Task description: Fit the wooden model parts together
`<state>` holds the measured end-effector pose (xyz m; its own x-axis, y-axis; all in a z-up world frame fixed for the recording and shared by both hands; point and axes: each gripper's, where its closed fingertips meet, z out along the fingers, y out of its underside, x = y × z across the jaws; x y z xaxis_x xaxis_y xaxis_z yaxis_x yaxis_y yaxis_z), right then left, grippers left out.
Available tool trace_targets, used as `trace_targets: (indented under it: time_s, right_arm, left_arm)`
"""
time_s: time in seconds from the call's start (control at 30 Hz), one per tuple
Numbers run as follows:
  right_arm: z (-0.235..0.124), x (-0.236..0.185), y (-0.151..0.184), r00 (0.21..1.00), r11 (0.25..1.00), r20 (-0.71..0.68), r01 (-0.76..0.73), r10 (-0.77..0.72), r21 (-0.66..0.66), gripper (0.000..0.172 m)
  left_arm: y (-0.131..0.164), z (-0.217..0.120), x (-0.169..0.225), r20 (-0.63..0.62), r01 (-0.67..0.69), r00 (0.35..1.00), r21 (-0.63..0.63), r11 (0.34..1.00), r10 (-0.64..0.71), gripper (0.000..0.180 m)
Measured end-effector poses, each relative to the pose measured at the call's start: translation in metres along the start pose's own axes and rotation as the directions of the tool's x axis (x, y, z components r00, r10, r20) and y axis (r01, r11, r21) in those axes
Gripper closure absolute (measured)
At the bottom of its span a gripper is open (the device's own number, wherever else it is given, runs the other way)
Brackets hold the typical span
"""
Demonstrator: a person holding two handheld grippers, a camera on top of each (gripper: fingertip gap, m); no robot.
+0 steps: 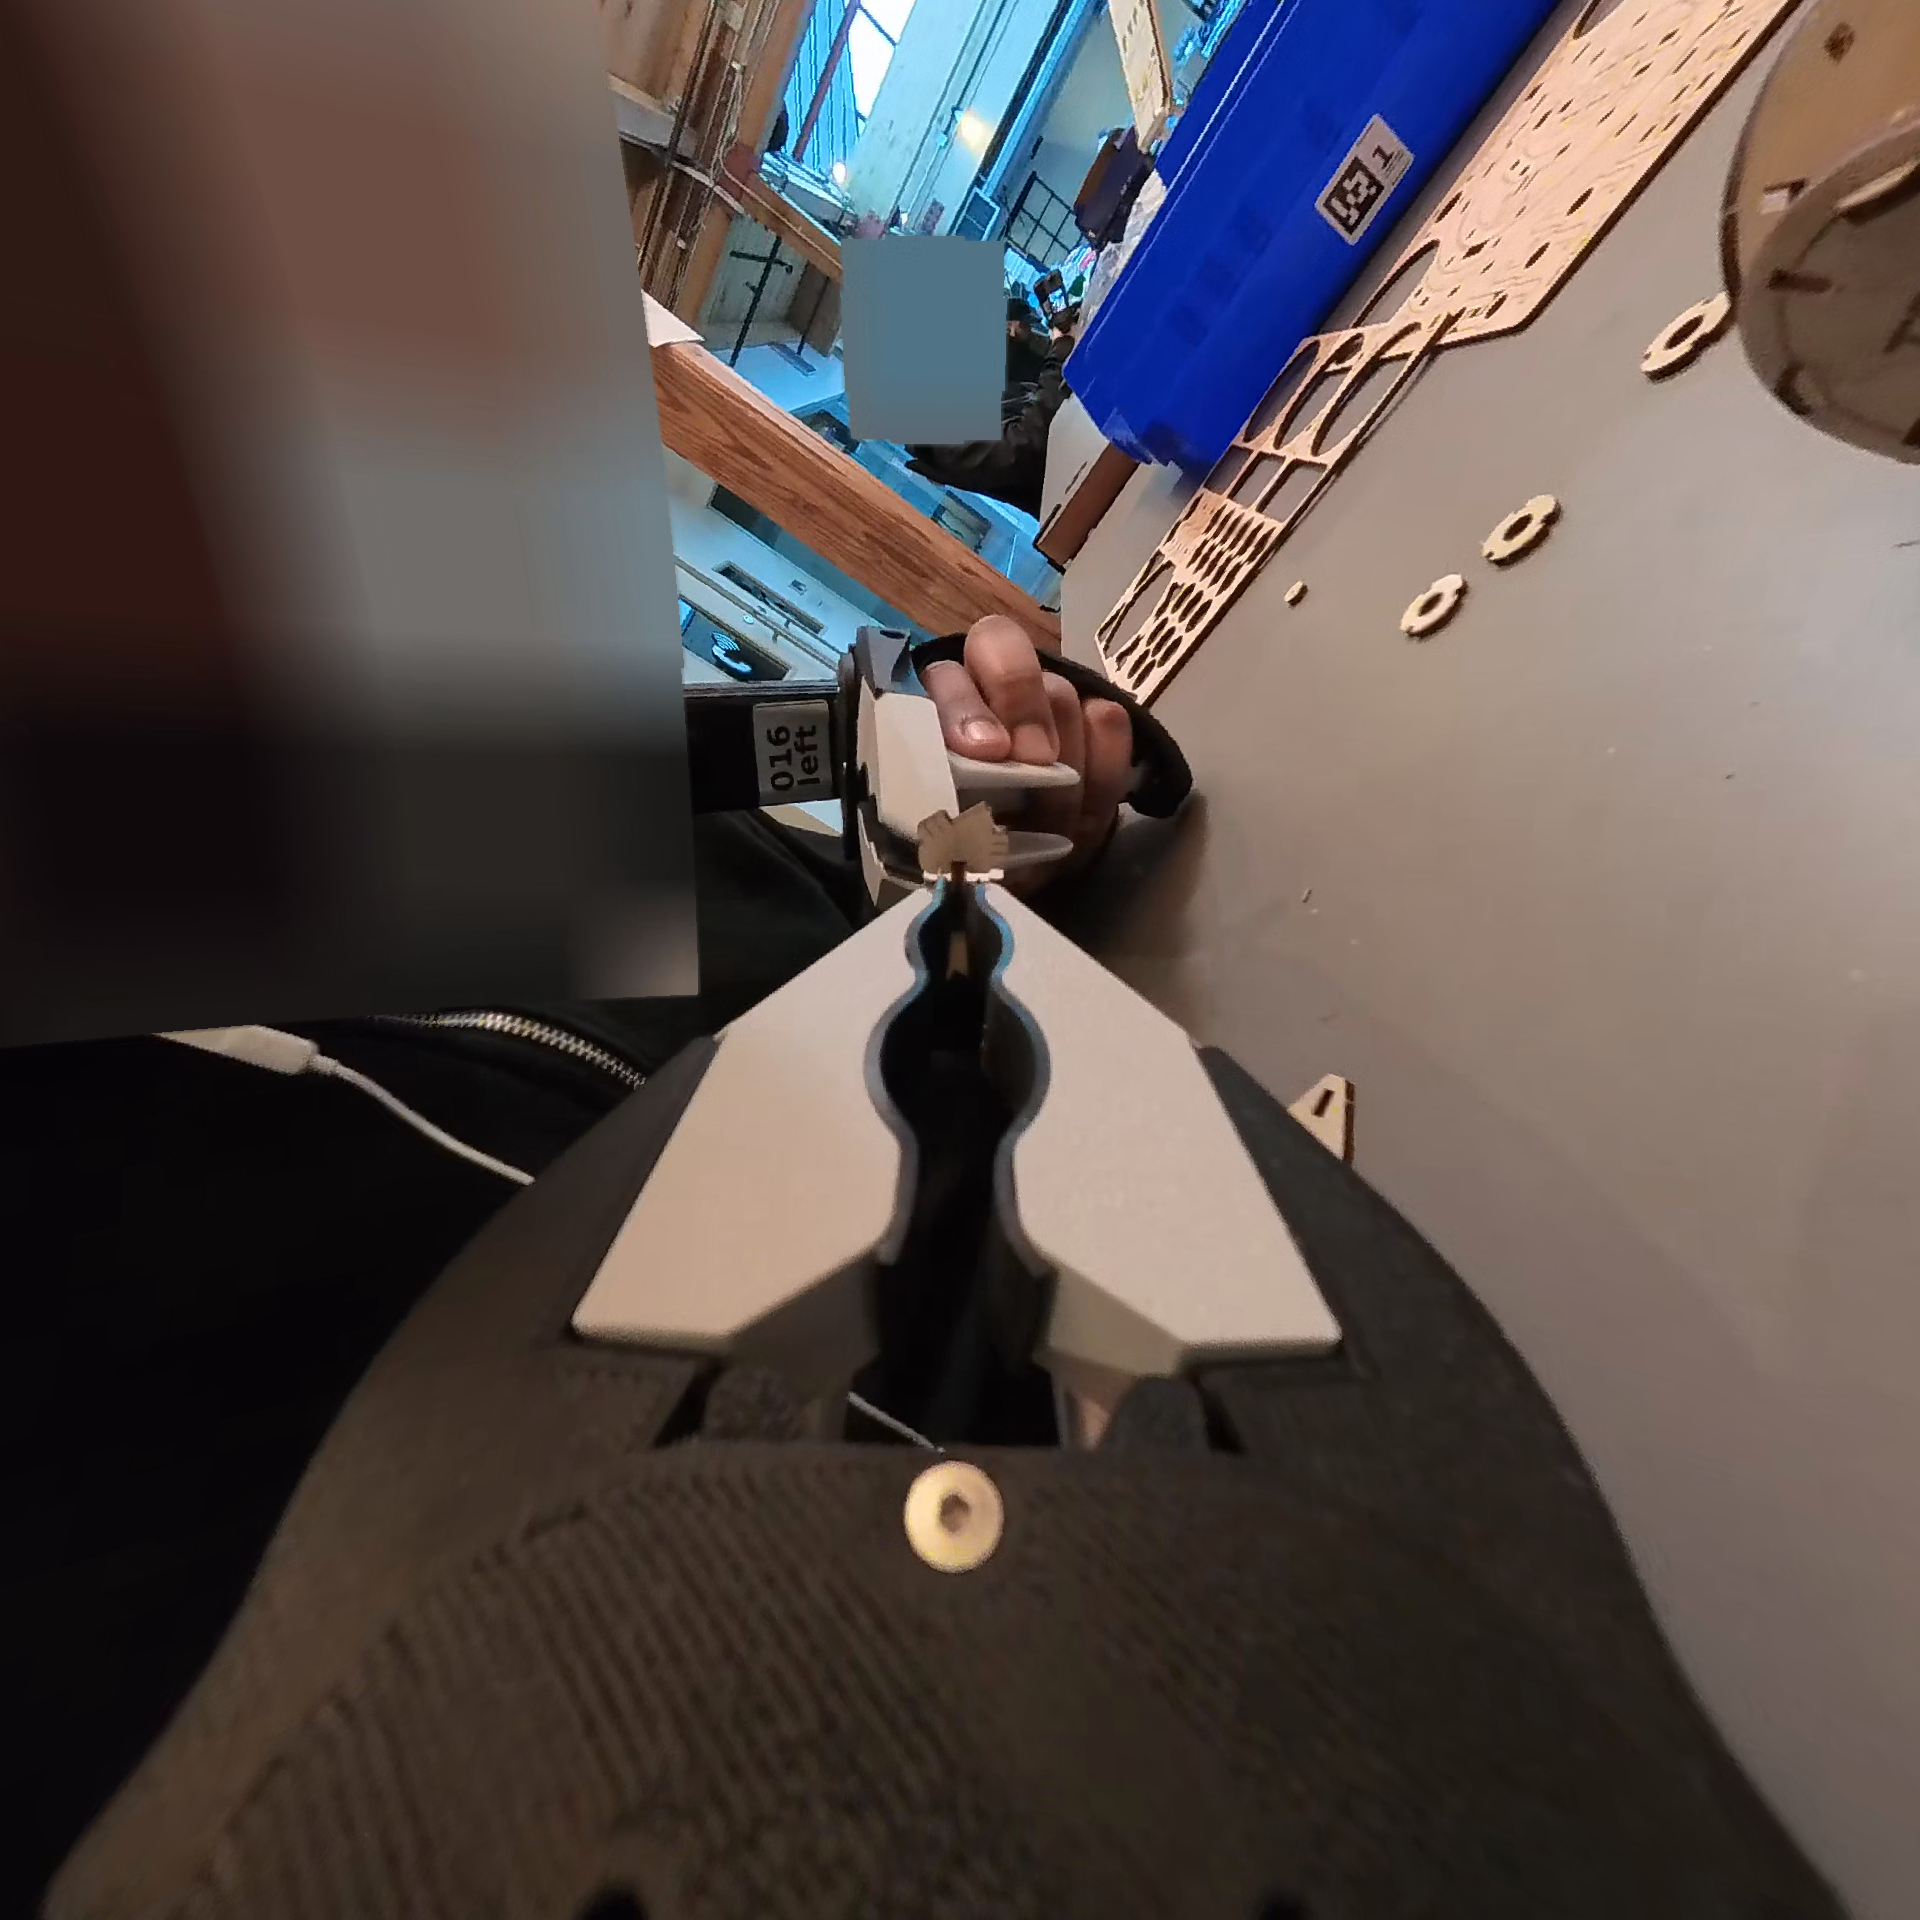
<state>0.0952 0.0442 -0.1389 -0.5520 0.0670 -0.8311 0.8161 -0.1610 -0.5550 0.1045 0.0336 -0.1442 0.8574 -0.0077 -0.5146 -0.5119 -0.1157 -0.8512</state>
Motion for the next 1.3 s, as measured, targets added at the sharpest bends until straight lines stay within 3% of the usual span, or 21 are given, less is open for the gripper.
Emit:
trace_targets:
  time_s: [1.3]
  right_arm:
    - [0.0013,-0.0024,-0.0040,0.983,0.989,-0.101,0.149,-0.151,-0.024,0.172]
  left_arm:
    - [-0.0020,-0.0007,-0.0045,0.029,-0.002,1.000,0.017,1.000,0.001,0.179]
